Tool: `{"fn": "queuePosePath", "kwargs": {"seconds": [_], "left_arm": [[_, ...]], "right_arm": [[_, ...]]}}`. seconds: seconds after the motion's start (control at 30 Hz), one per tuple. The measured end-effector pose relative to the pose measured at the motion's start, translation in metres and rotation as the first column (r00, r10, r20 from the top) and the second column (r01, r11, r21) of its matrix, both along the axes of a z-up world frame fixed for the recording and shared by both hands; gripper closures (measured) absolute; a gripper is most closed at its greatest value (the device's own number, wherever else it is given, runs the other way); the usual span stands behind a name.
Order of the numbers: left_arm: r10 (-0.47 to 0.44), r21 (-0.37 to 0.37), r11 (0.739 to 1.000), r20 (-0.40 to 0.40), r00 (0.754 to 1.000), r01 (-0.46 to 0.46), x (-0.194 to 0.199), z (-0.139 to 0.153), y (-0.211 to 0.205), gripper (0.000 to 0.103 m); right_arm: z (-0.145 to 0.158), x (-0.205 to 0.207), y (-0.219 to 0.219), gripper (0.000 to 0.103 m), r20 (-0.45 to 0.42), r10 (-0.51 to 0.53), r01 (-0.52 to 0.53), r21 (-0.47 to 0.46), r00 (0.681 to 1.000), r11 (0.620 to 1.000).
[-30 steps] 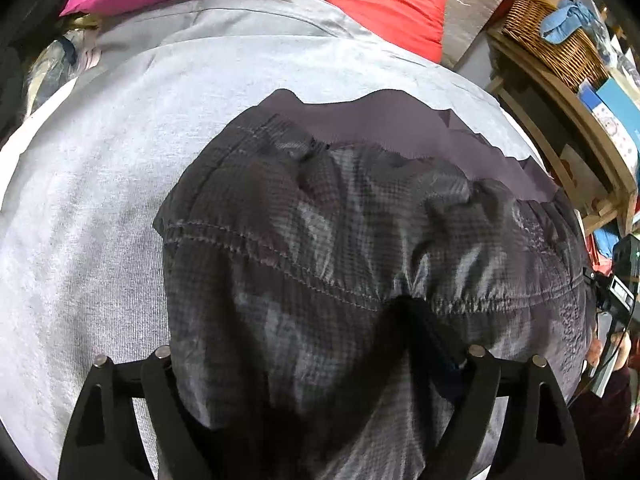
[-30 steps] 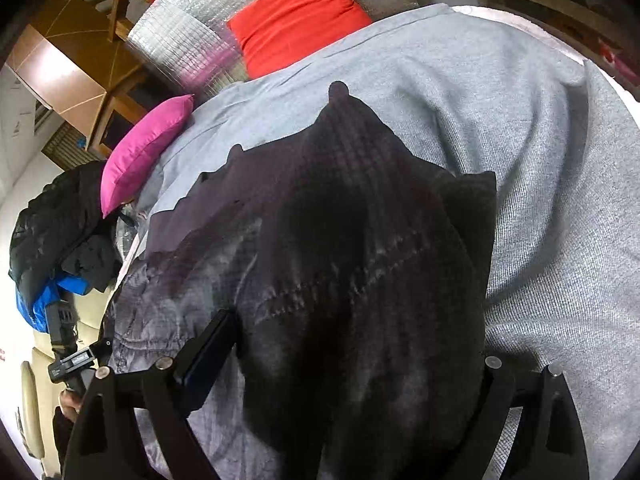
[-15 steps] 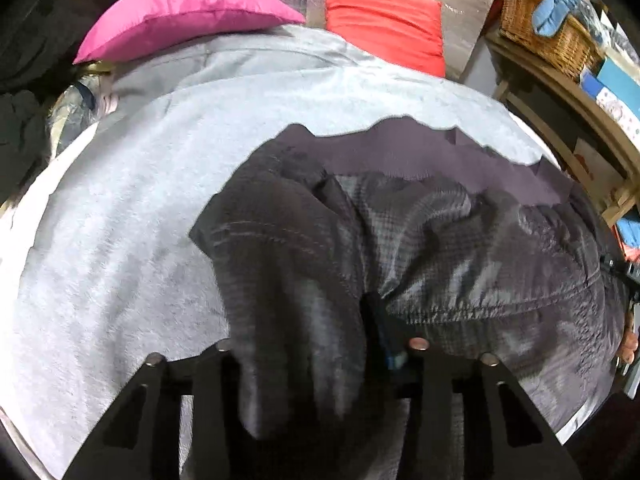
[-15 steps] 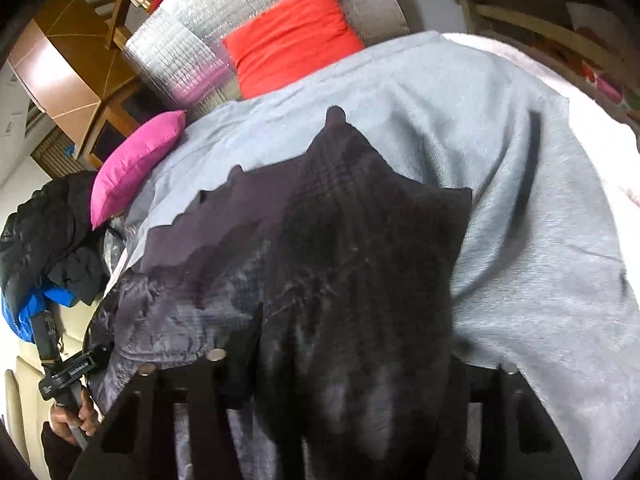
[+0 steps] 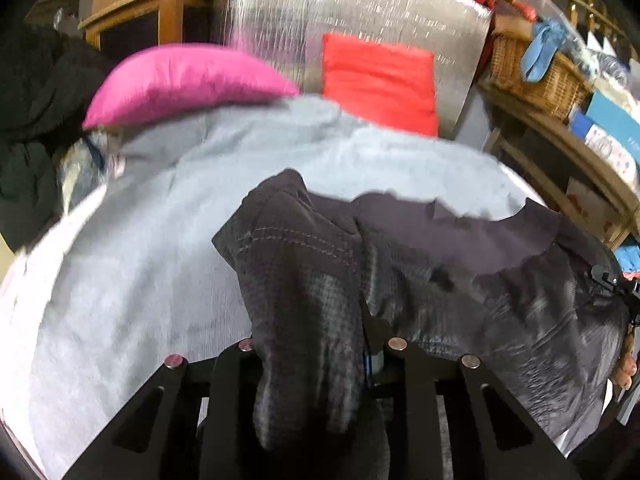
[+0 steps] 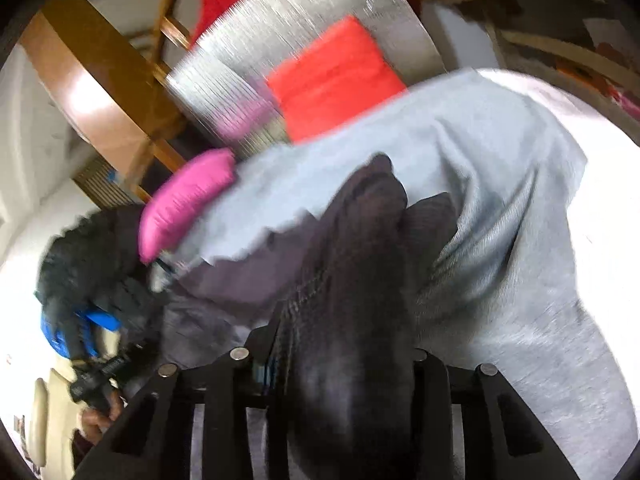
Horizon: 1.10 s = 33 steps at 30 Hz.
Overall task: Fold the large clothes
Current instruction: 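Lay the folded jacket down and open both grippers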
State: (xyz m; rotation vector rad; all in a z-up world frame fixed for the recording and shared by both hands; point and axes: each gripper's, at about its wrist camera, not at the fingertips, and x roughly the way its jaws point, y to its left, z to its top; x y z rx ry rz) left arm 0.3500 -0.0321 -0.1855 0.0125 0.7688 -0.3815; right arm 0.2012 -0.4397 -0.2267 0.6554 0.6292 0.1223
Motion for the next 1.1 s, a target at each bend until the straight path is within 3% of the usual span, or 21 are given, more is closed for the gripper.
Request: {"fn": "queuePosePath", "kwargs": {"seconds": [0.07, 0.17, 0.27, 0.3, 0.37, 0.47, 0.53, 0.67, 0.77, 0.83, 0.9, 1.0, 1.03, 1.1], "left_arm": [[-0.004, -0.02, 1.0, 0.046, 0.999, 0.004, -0.007, 0.01, 0.0, 0.074], [0.015, 0.032, 0.999, 0.073, 0.997, -0.018, -0.007, 0.005, -0.003, 0.074], [0.075, 0.091, 0.993, -0.038, 0.996, -0.072, 0.007, -0.024, 0.003, 0.072], [0.11, 0.122, 0.988, -0.121, 0.987, -0.095, 0.016, -0.042, 0.008, 0.07], [0.147, 0.124, 0.984, -0.193, 0.97, -0.124, 0.022, -0.063, 0.018, 0.06], [0.143, 0.143, 0.983, -0.172, 0.975, -0.119, 0.015, -0.062, 0.019, 0.047], [0.154, 0.186, 0.975, -0.166, 0.974, -0.122, 0.006, -0.06, 0.019, 0.034], [0.148, 0.238, 0.964, -0.105, 0.983, -0.119, -0.024, -0.047, 0.02, 0.031], [0.146, 0.215, 0.967, -0.033, 0.989, -0.135, -0.048, -0.03, 0.033, 0.028], [0.155, 0.172, 0.973, -0.008, 0.988, -0.152, -0.067, -0.023, 0.044, 0.025], [0.159, 0.15, 0.976, 0.024, 0.987, -0.16, -0.082, -0.018, 0.047, 0.024], [0.185, 0.206, 0.959, 0.071, 0.98, -0.196, -0.087, -0.019, 0.04, 0.023], [0.193, 0.224, 0.954, 0.055, 0.98, -0.2, -0.084, -0.023, 0.038, 0.023], [0.186, 0.263, 0.948, -0.001, 0.982, -0.18, -0.076, -0.04, 0.033, 0.023]], "right_arm": [[0.011, -0.004, 0.001, 0.063, 0.076, 0.001, -0.002, 0.017, 0.997, 1.0], [0.012, -0.005, 0.006, 0.063, 0.117, 0.018, -0.019, 0.01, 0.993, 1.0], [-0.01, 0.004, -0.003, 0.063, 0.035, -0.022, 0.021, 0.045, 0.999, 0.999], [-0.018, 0.007, -0.009, 0.063, -0.006, -0.04, 0.04, 0.057, 0.999, 0.998], [-0.031, 0.008, -0.019, 0.063, -0.064, -0.064, 0.069, 0.075, 0.996, 0.995], [-0.05, 0.009, -0.029, 0.057, -0.139, -0.07, 0.085, 0.104, 0.988, 0.991], [-0.057, 0.005, -0.034, 0.031, -0.184, -0.098, 0.122, 0.122, 0.978, 0.985], [-0.045, -0.019, -0.043, 0.03, -0.194, -0.171, 0.198, 0.129, 0.966, 0.972], [-0.023, -0.052, -0.049, 0.025, -0.129, -0.246, 0.258, 0.089, 0.961, 0.962], [-0.01, -0.074, -0.047, 0.025, -0.075, -0.292, 0.296, 0.045, 0.954, 0.954], [0.001, -0.092, -0.034, 0.026, -0.005, -0.249, 0.249, -0.004, 0.968, 0.968], [0.017, -0.094, 0.003, 0.041, 0.071, -0.162, 0.171, -0.144, 0.984, 0.975], [0.018, -0.091, 0.013, 0.048, 0.074, -0.135, 0.146, -0.17, 0.988, 0.975], [0.012, -0.084, 0.025, 0.052, 0.042, -0.07, 0.076, -0.179, 0.997, 0.981]]}}
